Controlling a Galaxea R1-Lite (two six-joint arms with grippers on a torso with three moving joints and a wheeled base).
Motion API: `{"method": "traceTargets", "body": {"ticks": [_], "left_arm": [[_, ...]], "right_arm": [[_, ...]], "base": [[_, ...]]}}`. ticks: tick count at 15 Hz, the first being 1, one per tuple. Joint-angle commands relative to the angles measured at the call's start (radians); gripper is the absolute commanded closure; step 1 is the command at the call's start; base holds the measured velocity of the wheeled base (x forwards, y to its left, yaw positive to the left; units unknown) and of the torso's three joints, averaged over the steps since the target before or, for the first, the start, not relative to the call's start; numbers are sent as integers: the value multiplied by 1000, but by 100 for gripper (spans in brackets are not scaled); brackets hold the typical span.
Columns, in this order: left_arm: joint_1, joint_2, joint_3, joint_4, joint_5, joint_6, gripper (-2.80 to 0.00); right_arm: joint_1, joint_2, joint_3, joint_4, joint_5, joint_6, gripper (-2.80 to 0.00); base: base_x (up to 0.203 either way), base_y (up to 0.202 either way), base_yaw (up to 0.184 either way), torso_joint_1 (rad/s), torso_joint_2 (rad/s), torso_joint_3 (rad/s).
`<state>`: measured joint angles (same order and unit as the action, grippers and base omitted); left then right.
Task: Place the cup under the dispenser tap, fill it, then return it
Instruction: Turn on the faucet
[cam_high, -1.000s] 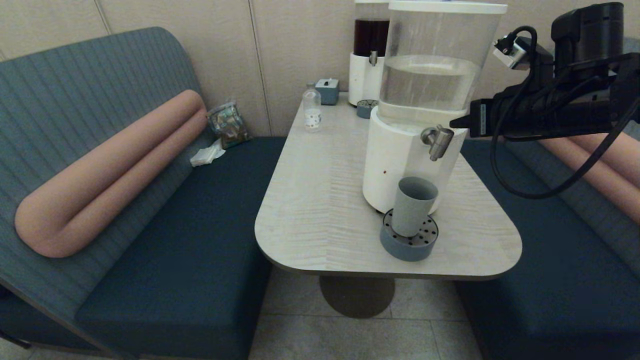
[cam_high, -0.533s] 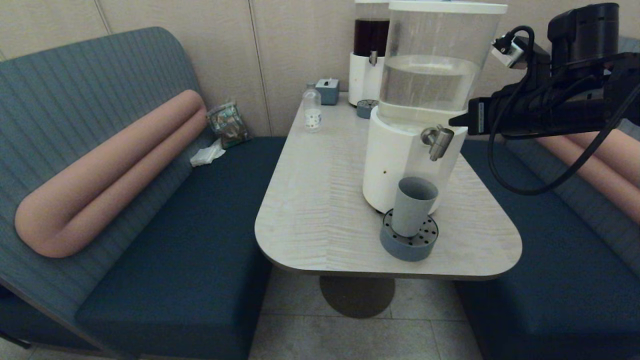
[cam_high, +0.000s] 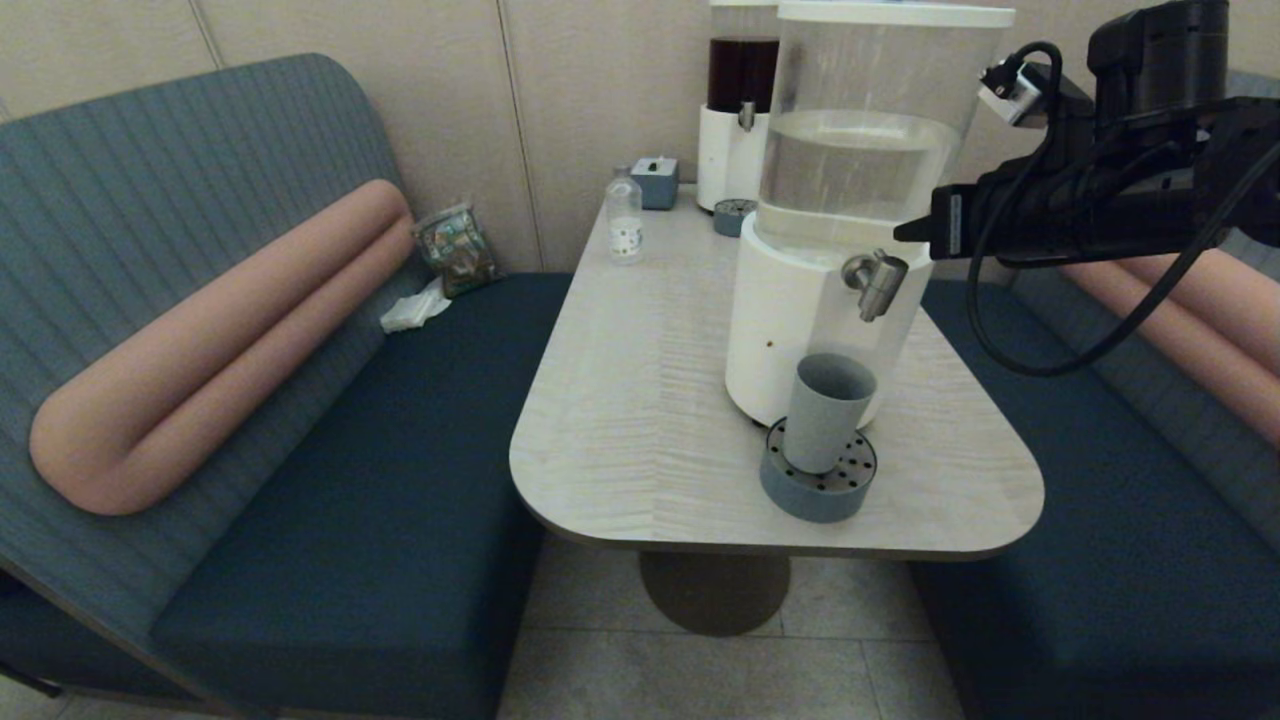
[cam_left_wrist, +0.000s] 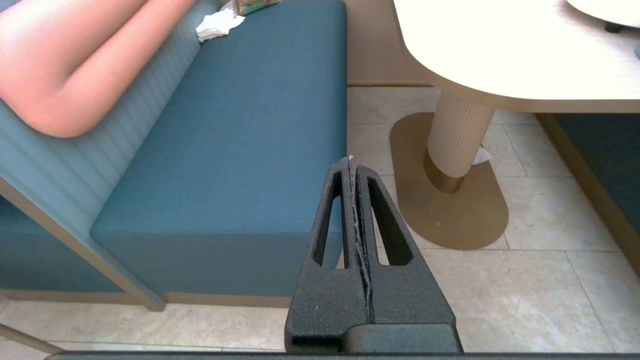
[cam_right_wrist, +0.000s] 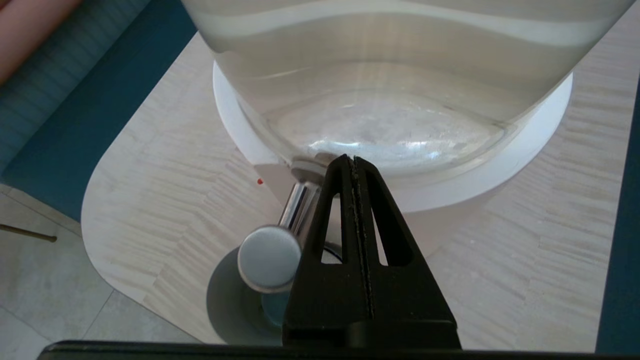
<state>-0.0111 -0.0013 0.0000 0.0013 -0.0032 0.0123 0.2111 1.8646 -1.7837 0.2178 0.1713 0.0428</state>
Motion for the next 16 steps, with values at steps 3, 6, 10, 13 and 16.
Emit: {"method": "traceTargets", "body": {"ticks": [3, 6, 10, 13, 16], "left_arm": [[0, 0, 0, 0, 0, 0, 0], [0, 0, 0, 0, 0, 0, 0], [0, -1, 0, 0, 0, 0, 0], [0, 0, 0, 0, 0, 0, 0], [0, 0, 0, 0, 0, 0, 0]], "right_arm": [[7, 11, -8, 2, 1, 1, 0], [8, 10, -1, 5, 1, 0, 0], [10, 13, 0, 6, 2, 0, 0], [11, 15, 0, 8, 2, 0, 0], [13, 21, -5, 8, 4, 0, 0]], "base": [[0, 0, 0, 0, 0, 0], [0, 0, 0, 0, 0, 0], [0, 0, 0, 0, 0, 0], [0, 0, 0, 0, 0, 0], [0, 0, 0, 0, 0, 0]]}}
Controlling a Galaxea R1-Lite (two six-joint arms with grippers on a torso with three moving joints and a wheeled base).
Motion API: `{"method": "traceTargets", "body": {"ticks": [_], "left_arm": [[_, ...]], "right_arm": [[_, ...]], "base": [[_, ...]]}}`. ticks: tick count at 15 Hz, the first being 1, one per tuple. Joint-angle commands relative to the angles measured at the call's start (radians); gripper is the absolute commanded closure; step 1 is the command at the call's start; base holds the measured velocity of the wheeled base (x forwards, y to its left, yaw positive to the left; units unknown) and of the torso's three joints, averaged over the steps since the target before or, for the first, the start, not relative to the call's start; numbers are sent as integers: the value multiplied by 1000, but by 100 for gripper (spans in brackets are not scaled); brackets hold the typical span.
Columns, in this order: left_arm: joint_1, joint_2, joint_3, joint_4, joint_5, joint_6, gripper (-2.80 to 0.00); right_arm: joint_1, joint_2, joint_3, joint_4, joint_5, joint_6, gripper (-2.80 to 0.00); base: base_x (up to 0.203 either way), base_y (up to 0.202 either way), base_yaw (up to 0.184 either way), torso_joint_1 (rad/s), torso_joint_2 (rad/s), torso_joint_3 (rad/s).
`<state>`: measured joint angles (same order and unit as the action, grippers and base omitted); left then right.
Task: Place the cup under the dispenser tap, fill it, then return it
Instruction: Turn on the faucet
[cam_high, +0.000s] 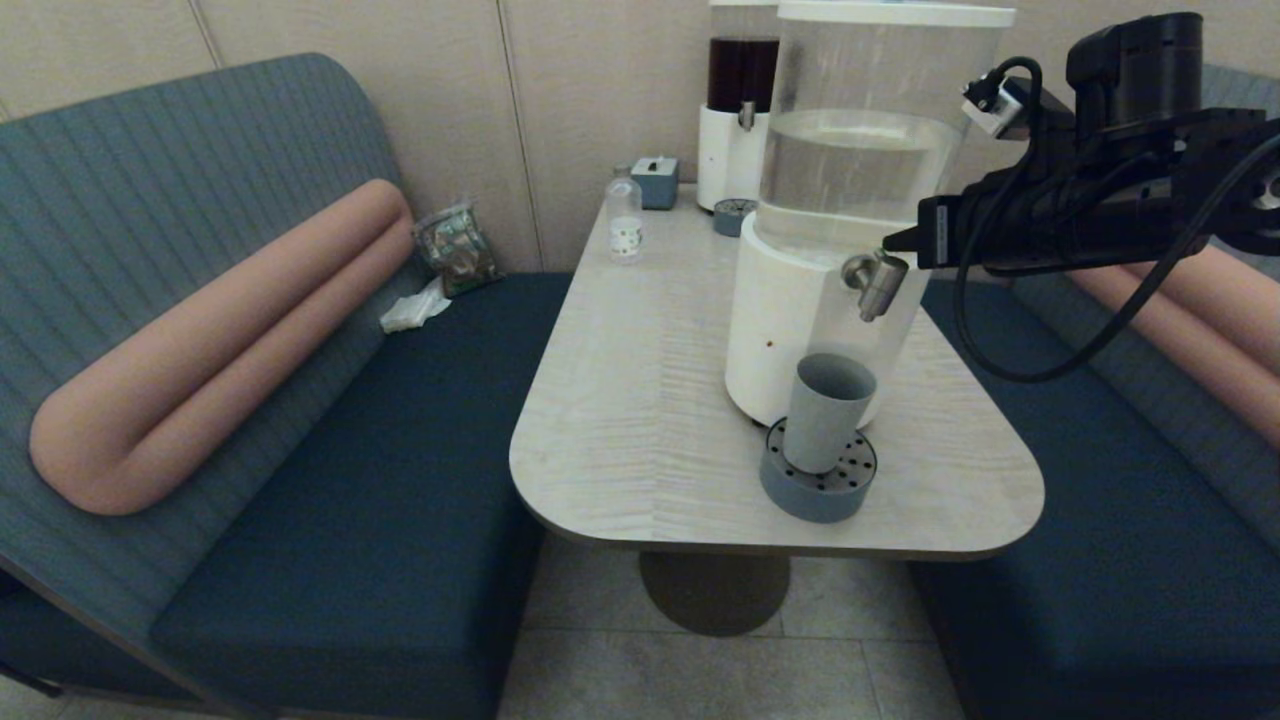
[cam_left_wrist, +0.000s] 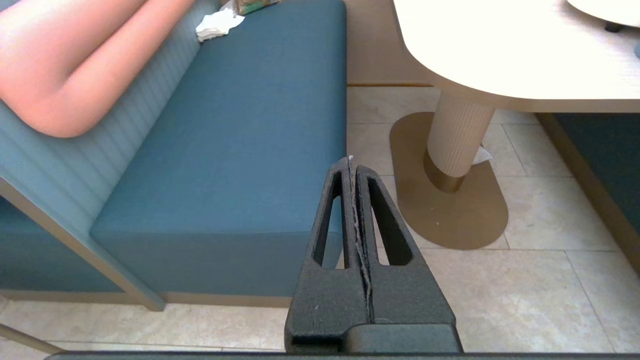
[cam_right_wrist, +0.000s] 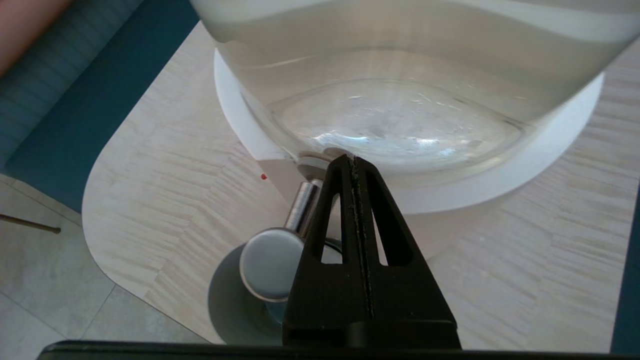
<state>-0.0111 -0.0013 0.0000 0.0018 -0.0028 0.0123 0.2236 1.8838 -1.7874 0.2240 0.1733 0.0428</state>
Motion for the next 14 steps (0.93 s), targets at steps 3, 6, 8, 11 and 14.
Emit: {"method": "traceTargets", "body": {"ticks": [3, 6, 8, 11, 14], "left_arm": [[0, 0, 0, 0, 0, 0, 0], [0, 0, 0, 0, 0, 0, 0], [0, 0, 0, 0, 0, 0, 0], [0, 0, 0, 0, 0, 0, 0], [0, 0, 0, 0, 0, 0, 0]], "right_arm": [[3, 14, -6, -3, 2, 0, 0], [3, 23, -17, -3, 1, 0, 0], [3, 31, -32, -3, 0, 0, 0], [3, 32, -33, -2, 0, 0, 0], [3, 29, -32, 0, 2, 0, 0]], "base": [[0, 0, 0, 0, 0, 0], [0, 0, 0, 0, 0, 0], [0, 0, 0, 0, 0, 0], [0, 0, 0, 0, 0, 0], [0, 0, 0, 0, 0, 0]]}}
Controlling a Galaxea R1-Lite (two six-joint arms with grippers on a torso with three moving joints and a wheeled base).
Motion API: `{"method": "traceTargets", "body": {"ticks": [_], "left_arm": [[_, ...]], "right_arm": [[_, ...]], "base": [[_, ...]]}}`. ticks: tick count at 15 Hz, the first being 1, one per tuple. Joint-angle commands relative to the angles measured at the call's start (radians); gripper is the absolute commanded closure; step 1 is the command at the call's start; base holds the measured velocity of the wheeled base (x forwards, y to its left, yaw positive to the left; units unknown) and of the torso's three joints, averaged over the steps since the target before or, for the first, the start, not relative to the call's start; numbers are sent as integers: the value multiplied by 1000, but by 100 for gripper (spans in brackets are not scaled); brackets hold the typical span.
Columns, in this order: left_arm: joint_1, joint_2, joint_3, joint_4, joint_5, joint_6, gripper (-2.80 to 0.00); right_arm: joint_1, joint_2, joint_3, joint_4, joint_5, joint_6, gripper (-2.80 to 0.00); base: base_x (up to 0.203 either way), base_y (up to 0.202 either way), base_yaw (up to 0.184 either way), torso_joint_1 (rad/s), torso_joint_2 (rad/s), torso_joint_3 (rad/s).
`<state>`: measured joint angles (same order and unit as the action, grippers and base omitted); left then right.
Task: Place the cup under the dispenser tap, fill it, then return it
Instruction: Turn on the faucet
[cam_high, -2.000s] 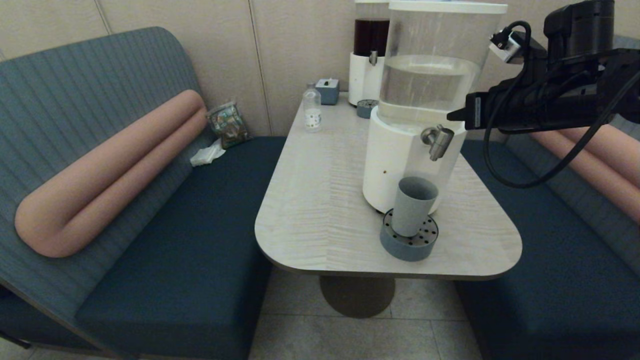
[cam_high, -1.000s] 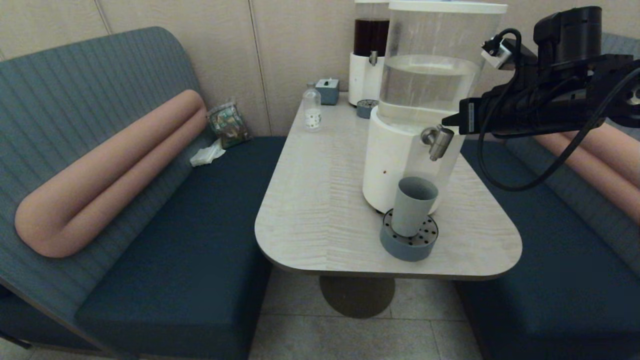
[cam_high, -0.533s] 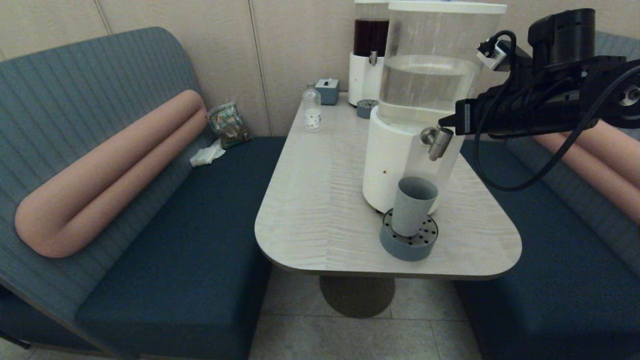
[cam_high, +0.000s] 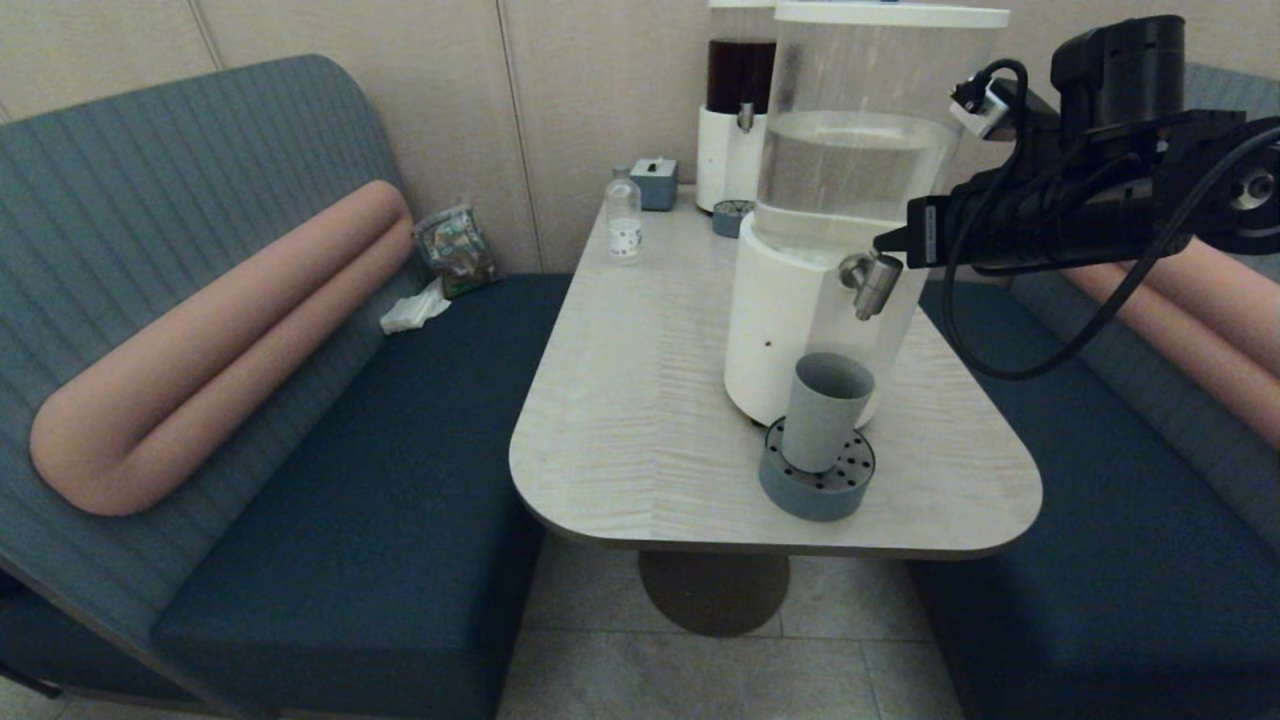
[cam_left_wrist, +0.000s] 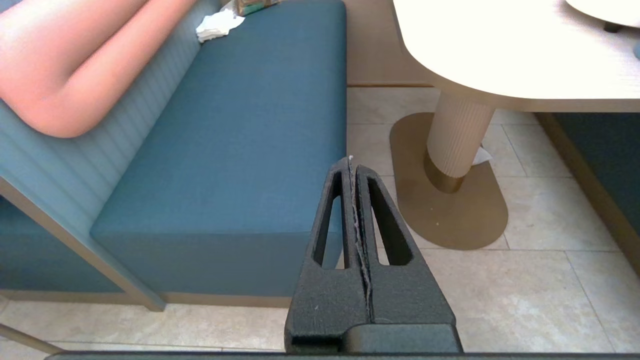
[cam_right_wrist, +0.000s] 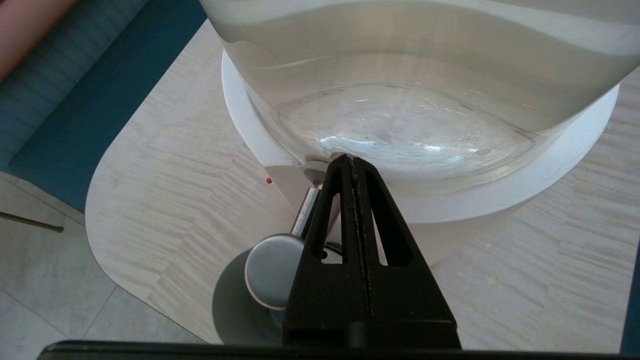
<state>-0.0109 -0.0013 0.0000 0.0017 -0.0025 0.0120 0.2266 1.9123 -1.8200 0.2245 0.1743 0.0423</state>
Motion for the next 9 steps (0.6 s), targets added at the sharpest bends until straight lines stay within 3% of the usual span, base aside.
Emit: {"method": "traceTargets", "body": {"ticks": [1, 9], "left_arm": [[0, 0, 0, 0, -1, 0, 0], [0, 0, 0, 0, -1, 0, 0]], "right_arm": [[0, -6, 1, 1, 4, 0, 0], [8, -7, 5, 4, 10, 1, 0]], "base": [[0, 0, 0, 0, 0, 0], [0, 0, 0, 0, 0, 0]]}}
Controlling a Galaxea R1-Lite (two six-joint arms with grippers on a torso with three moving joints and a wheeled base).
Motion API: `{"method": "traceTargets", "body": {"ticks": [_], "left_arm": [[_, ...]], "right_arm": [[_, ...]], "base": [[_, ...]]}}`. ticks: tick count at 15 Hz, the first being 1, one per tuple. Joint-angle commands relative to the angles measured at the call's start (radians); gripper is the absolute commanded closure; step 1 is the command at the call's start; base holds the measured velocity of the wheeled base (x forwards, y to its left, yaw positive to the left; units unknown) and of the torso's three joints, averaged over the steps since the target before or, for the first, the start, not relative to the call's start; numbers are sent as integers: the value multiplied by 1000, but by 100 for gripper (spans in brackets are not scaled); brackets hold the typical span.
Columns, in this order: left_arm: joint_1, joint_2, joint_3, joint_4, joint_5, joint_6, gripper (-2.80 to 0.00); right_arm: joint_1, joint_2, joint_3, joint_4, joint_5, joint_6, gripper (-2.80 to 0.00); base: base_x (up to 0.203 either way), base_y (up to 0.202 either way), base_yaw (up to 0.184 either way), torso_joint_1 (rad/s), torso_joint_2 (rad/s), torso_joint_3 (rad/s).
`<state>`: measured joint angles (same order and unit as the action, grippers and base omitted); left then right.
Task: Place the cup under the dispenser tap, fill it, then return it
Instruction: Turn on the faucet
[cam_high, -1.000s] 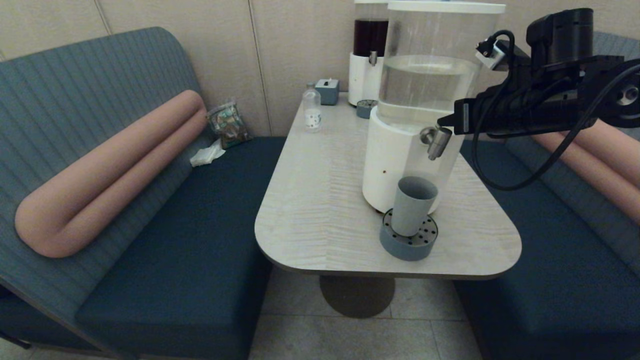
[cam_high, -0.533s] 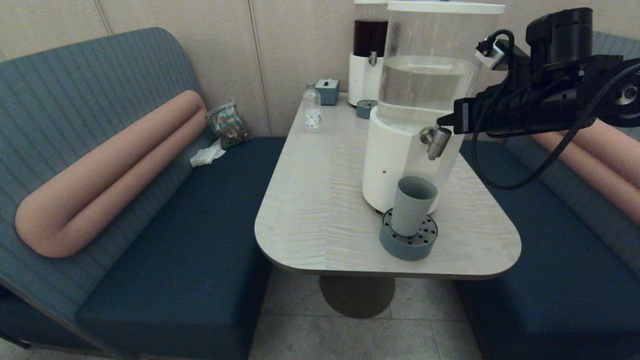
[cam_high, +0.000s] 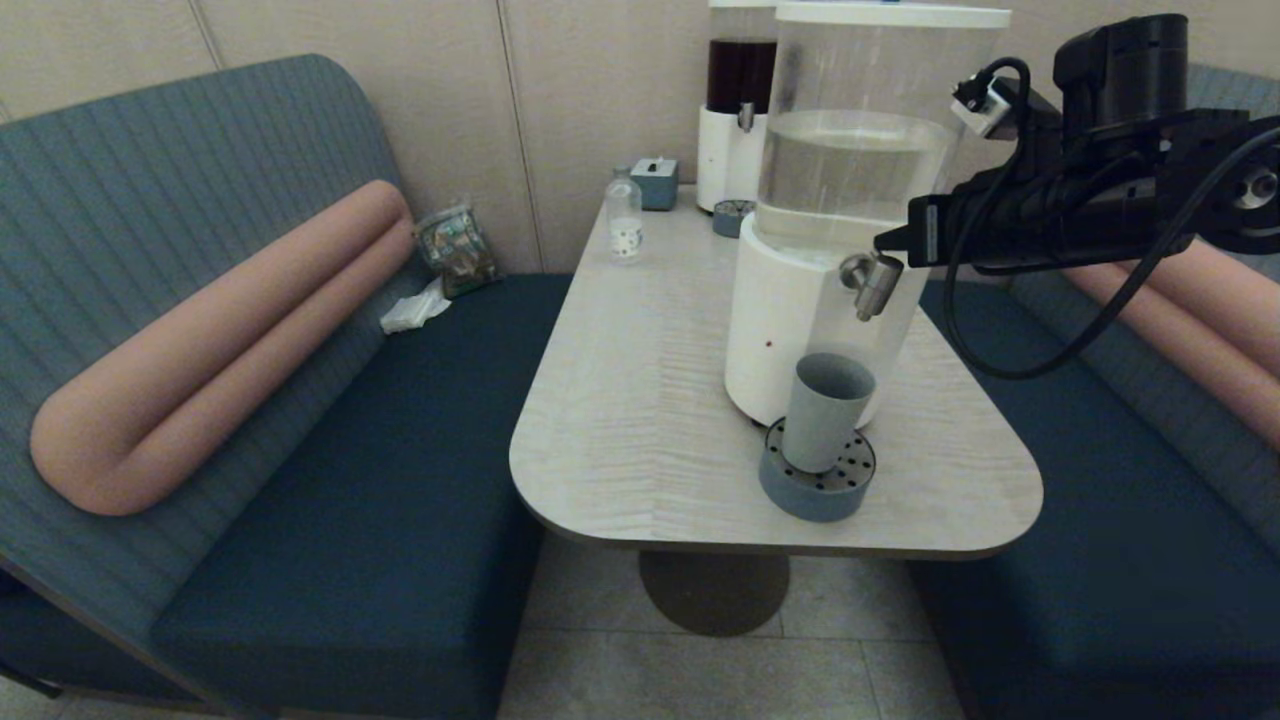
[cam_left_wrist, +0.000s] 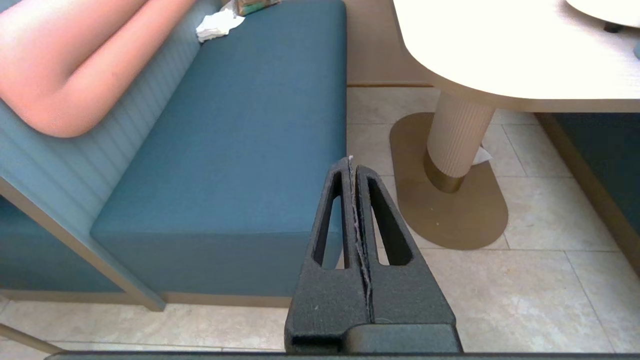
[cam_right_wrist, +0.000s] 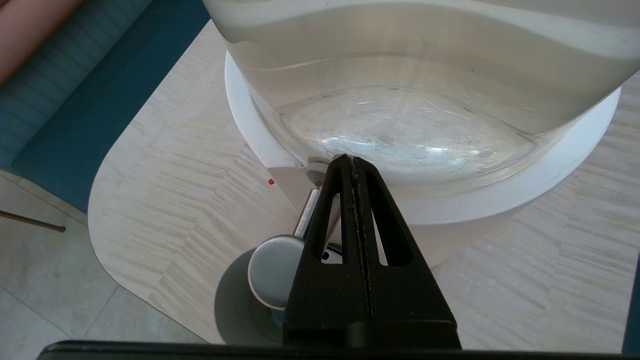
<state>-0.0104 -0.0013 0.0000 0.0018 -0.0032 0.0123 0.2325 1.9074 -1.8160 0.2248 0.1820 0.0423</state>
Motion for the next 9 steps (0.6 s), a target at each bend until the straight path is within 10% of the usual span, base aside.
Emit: {"method": "traceTargets", "body": {"ticks": [1, 9], "left_arm": [[0, 0, 0, 0, 0, 0, 0], [0, 0, 0, 0, 0, 0, 0]], "right_arm": [[5, -1, 0, 4, 2, -1, 0], [27, 7, -2, 2, 2, 1, 0]], "base": [[0, 0, 0, 0, 0, 0], [0, 0, 0, 0, 0, 0]]}}
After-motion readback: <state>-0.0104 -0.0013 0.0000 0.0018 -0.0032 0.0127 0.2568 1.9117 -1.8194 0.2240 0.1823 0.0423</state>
